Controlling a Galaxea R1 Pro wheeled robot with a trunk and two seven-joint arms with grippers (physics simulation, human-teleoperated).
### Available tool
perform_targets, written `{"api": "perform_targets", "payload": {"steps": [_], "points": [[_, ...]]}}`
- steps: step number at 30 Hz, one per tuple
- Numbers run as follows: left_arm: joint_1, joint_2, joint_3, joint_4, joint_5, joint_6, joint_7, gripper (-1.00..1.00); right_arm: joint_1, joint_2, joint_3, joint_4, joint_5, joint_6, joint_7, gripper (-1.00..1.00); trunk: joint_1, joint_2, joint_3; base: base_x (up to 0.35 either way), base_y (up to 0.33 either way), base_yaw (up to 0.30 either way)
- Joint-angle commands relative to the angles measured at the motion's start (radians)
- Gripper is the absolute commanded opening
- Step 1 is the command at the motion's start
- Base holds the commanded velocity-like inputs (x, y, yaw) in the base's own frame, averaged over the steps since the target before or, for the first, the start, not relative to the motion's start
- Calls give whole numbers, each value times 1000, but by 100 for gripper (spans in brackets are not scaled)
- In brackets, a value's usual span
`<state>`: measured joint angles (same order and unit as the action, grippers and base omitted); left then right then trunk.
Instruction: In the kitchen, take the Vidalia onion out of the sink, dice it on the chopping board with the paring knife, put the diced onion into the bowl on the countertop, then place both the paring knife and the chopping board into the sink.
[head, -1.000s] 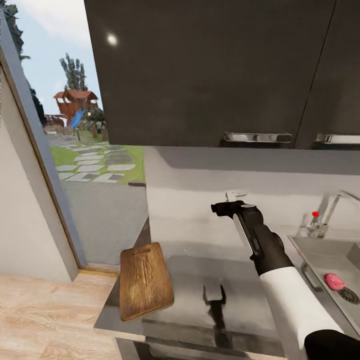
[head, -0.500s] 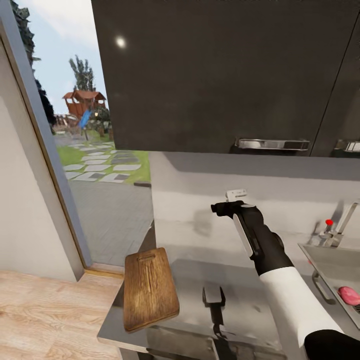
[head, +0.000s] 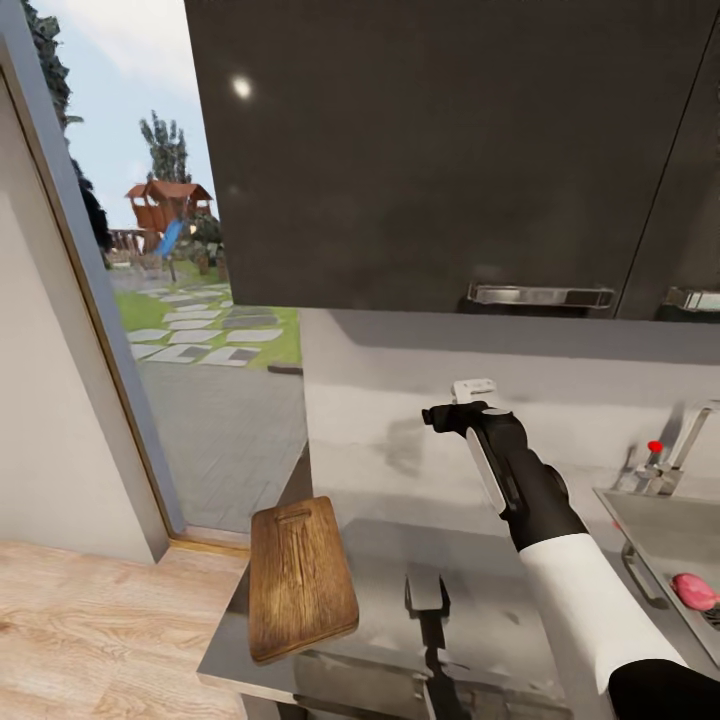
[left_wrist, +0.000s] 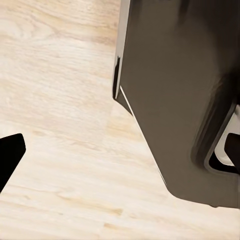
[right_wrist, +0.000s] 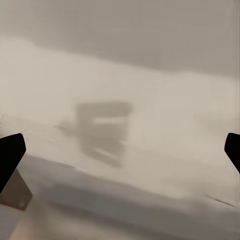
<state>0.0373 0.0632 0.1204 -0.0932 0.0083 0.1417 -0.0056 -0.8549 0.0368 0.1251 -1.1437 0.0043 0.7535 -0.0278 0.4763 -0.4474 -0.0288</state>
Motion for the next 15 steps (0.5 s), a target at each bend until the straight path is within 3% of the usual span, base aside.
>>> {"api": "perform_targets", "payload": {"steps": [1, 7, 15], "points": [[1, 0, 7, -5, 1, 9, -1, 100, -1, 0, 1, -1, 0, 5, -3, 100, -3, 5, 1, 0, 0, 0], [1, 0, 6, -5, 1, 8, -1, 100, -1, 1, 4, -1, -2, 5, -1, 100, -26, 47, 20, 0, 0, 0], [1, 0, 6, -6, 1, 8, -1, 100, -1, 2, 5, -1, -3, 7, 0, 100, -26, 47, 20, 0, 0, 0]]}}
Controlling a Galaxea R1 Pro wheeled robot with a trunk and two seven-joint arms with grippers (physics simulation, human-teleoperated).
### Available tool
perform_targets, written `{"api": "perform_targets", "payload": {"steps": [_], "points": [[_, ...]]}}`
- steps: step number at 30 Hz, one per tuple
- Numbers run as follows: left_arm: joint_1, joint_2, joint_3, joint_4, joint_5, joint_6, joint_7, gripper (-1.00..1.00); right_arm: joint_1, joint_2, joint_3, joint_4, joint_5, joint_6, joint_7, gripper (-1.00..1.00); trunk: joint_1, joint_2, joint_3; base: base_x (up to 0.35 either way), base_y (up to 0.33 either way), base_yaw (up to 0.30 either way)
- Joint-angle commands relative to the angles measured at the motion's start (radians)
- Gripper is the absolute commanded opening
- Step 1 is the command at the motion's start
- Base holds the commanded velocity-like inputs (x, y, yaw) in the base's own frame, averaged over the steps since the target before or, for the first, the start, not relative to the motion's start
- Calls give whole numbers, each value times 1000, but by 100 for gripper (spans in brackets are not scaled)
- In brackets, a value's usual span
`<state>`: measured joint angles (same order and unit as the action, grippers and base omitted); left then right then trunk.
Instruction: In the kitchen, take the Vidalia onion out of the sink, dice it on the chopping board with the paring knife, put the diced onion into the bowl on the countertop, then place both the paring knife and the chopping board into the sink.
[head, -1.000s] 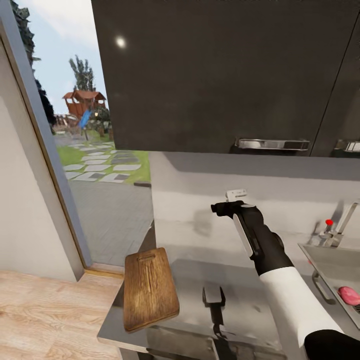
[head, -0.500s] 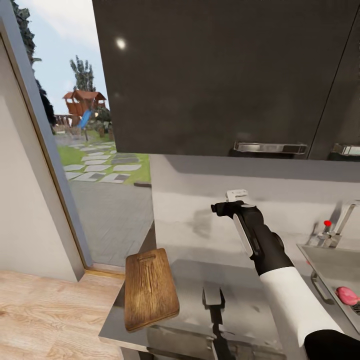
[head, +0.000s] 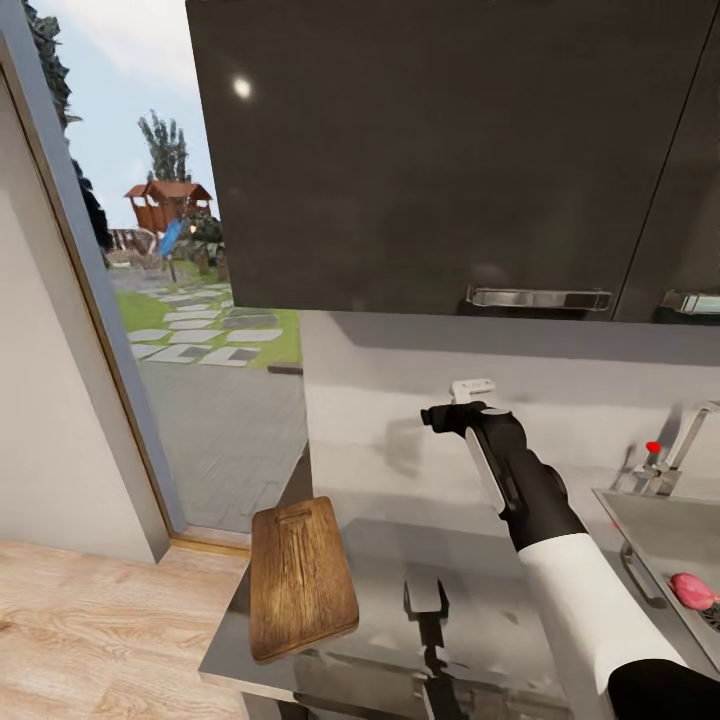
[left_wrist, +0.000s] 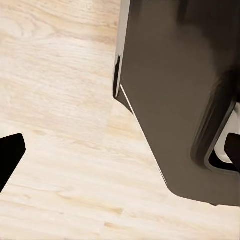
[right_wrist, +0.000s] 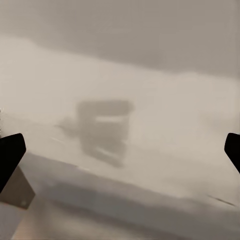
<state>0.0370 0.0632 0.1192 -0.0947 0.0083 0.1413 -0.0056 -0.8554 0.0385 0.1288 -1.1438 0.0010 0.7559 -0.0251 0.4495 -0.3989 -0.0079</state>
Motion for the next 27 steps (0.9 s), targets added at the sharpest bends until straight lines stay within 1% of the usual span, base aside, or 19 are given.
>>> {"api": "perform_targets", "payload": {"steps": [1, 2, 4, 7, 13, 18, 24, 27], "points": [[1, 0, 7, -5, 1, 9, -1, 100, -1, 0, 2, -1, -1, 7, -2, 100, 0, -1, -1, 0, 0, 0], [1, 0, 7, -5, 1, 9, -1, 100, -1, 1, 2, -1, -1, 11, -2, 100, 0, -1, -1, 0, 0, 0], [1, 0, 7, -5, 1, 9, -1, 100, -1, 5, 11, -1, -2, 57, 1, 100, 0, -1, -1, 0, 0, 0], [1, -1, 7, -5, 1, 8, -1, 100, -1, 10, 26, -1, -2, 75, 2, 100, 0, -1, -1, 0, 0, 0], [1, -1, 7, -5, 1, 8, -1, 100, -1, 25, 68, -1, -3, 86, 3, 100, 0, -1, -1, 0, 0, 0], [1, -1, 7, -5, 1, 9, -1, 100, -1, 37, 116, -1, -3, 88, 4, 100, 0, -1, -1, 0, 0, 0], [1, -2, 7, -5, 1, 9, -1, 100, -1, 43, 126, -1, -3, 88, 4, 100, 0, -1, -1, 0, 0, 5], [1, -2, 7, -5, 1, 9, -2, 100, -1, 44, 127, -1, -3, 88, 4, 100, 0, -1, -1, 0, 0, 98]]}}
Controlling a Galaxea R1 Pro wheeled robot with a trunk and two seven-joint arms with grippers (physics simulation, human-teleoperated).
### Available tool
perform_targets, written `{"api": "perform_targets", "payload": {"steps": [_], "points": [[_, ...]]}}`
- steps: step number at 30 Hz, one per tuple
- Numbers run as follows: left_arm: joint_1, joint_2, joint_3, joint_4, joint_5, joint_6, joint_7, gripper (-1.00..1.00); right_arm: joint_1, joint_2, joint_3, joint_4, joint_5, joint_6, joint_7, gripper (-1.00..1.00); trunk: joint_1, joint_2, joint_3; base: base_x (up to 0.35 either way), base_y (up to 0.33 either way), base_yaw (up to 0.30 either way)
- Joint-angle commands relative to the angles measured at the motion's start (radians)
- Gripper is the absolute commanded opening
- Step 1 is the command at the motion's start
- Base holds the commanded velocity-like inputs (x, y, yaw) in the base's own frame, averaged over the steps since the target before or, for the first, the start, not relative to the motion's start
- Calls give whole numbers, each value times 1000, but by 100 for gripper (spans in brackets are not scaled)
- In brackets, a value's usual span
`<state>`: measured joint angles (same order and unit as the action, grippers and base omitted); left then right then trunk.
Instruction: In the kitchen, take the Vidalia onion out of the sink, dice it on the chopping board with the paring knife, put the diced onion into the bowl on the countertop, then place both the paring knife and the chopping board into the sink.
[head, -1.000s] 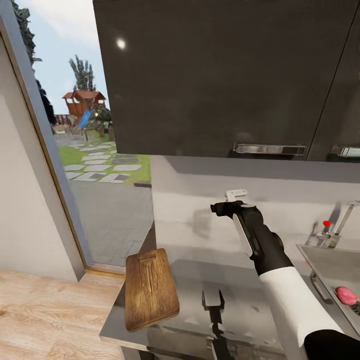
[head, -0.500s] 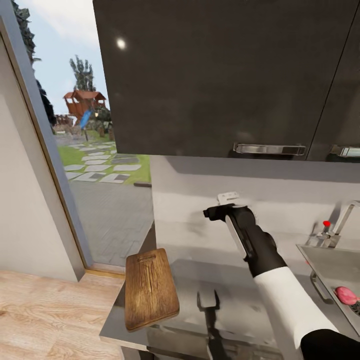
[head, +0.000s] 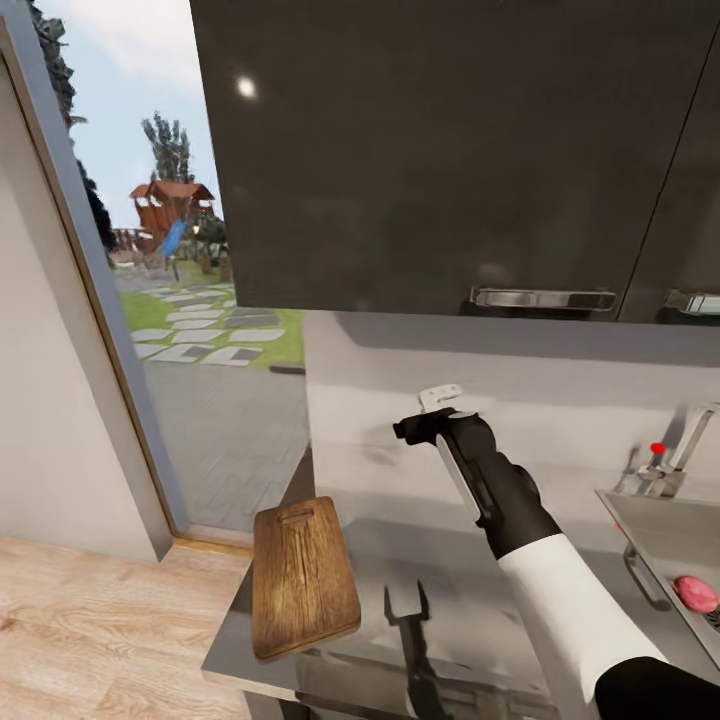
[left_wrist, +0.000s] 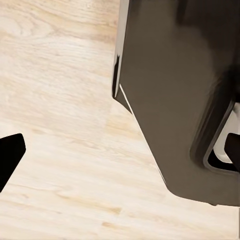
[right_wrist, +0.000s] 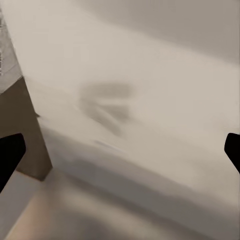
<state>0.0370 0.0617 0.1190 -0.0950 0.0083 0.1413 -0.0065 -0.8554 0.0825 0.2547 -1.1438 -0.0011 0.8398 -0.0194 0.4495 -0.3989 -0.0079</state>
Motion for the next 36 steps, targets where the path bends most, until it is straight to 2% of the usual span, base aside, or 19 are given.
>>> {"api": "perform_targets", "payload": {"steps": [1, 36], "points": [[1, 0, 7, -5, 1, 8, -1, 100, -1, 0, 1, -1, 0, 5, -2, 100, 0, -1, -1, 0, 0, 181], [1, -2, 7, -5, 1, 7, -1, 100, -1, 5, 2, -1, 0, 4, -2, 100, 0, -1, -1, 0, 0, 264]]}}
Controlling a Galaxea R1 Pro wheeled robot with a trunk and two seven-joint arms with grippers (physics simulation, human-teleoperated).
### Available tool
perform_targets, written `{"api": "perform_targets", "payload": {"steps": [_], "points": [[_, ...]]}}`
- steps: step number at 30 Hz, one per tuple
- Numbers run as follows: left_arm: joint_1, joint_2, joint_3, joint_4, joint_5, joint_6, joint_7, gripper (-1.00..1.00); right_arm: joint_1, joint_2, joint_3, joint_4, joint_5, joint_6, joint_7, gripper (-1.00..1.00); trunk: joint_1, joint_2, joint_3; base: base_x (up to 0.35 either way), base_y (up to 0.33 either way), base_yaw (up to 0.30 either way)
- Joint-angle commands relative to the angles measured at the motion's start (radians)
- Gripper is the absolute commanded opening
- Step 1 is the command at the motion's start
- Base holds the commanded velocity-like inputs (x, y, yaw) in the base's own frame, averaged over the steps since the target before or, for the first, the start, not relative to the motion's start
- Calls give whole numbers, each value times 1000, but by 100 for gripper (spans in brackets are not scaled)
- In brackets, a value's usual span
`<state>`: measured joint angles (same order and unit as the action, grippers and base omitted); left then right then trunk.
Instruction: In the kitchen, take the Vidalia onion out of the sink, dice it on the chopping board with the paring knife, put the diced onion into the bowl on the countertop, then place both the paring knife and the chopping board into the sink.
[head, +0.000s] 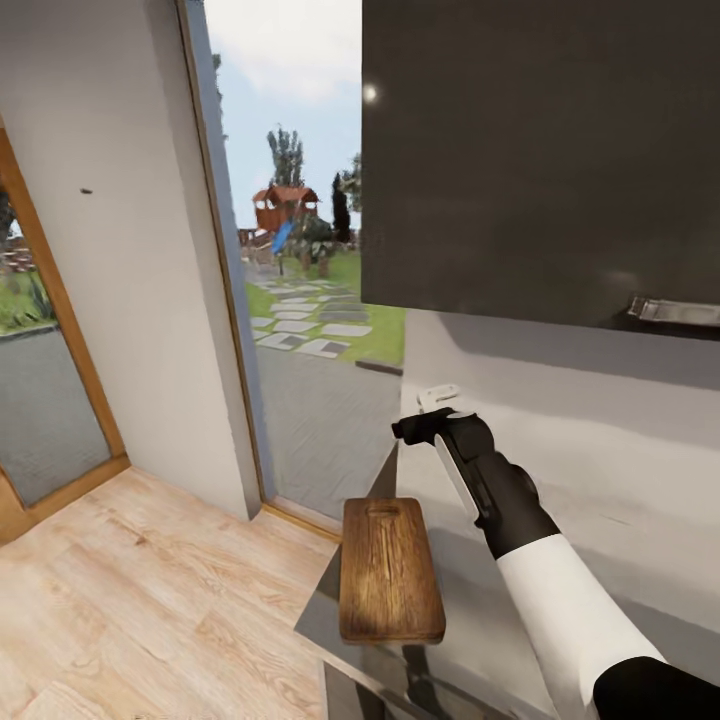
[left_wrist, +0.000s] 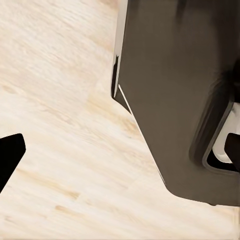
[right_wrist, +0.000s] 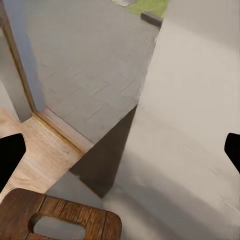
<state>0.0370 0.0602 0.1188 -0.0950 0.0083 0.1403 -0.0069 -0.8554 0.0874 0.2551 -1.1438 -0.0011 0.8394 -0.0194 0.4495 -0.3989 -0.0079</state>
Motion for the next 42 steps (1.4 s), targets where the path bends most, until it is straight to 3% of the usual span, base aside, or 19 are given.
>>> {"api": "perform_targets", "payload": {"steps": [1, 18, 23, 29, 31, 33, 35, 38, 41, 42], "points": [[1, 0, 7, -5, 1, 8, -1, 100, -1, 0, 1, -1, 0, 4, -2, 100, 0, -1, -1, 0, 0, 213], [1, -1, 6, -5, 0, -61, -2, 100, 5, -1, 10, 24, 10, 17, -8, 100, 0, -1, -1, 0, 0, 32], [1, -6, 4, -5, 0, -63, -2, 100, 5, -3, 39, 40, 19, 116, -6, 100, 0, -1, -1, 0, 0, 0], [1, -19, 4, -5, -1, -81, -2, 100, 6, -24, 161, 44, 34, 177, -3, 100, 0, -1, -1, 0, 0, 0], [1, -21, 4, -5, -1, -87, -2, 100, 6, -44, 224, 45, 37, 185, 0, 100, 0, -1, -1, 0, 0, 0], [1, -23, 4, -5, -1, -92, -2, 100, 6, -81, 350, 43, 40, 192, 43, 100, 0, -1, -1, 0, 0, 0], [1, -23, 4, -5, -1, -93, -2, 100, 3, -108, 409, 40, 46, 193, 98, 100, 0, -1, -1, 0, 0, 0], [1, -23, 4, -5, -1, -94, -2, 100, -3, -131, 441, 36, 63, 192, 159, 100, 0, -1, -1, 0, 0, 0], [1, -24, 4, -5, -1, -95, -3, 100, -16, -150, 462, 31, 119, 188, 241, 100, 0, -1, -1, 0, 0, 0], [1, -23, 4, -5, -1, -96, -3, 100, -22, -154, 467, 30, 163, 184, 286, 100, 0, -1, -1, 0, 0, 0]]}}
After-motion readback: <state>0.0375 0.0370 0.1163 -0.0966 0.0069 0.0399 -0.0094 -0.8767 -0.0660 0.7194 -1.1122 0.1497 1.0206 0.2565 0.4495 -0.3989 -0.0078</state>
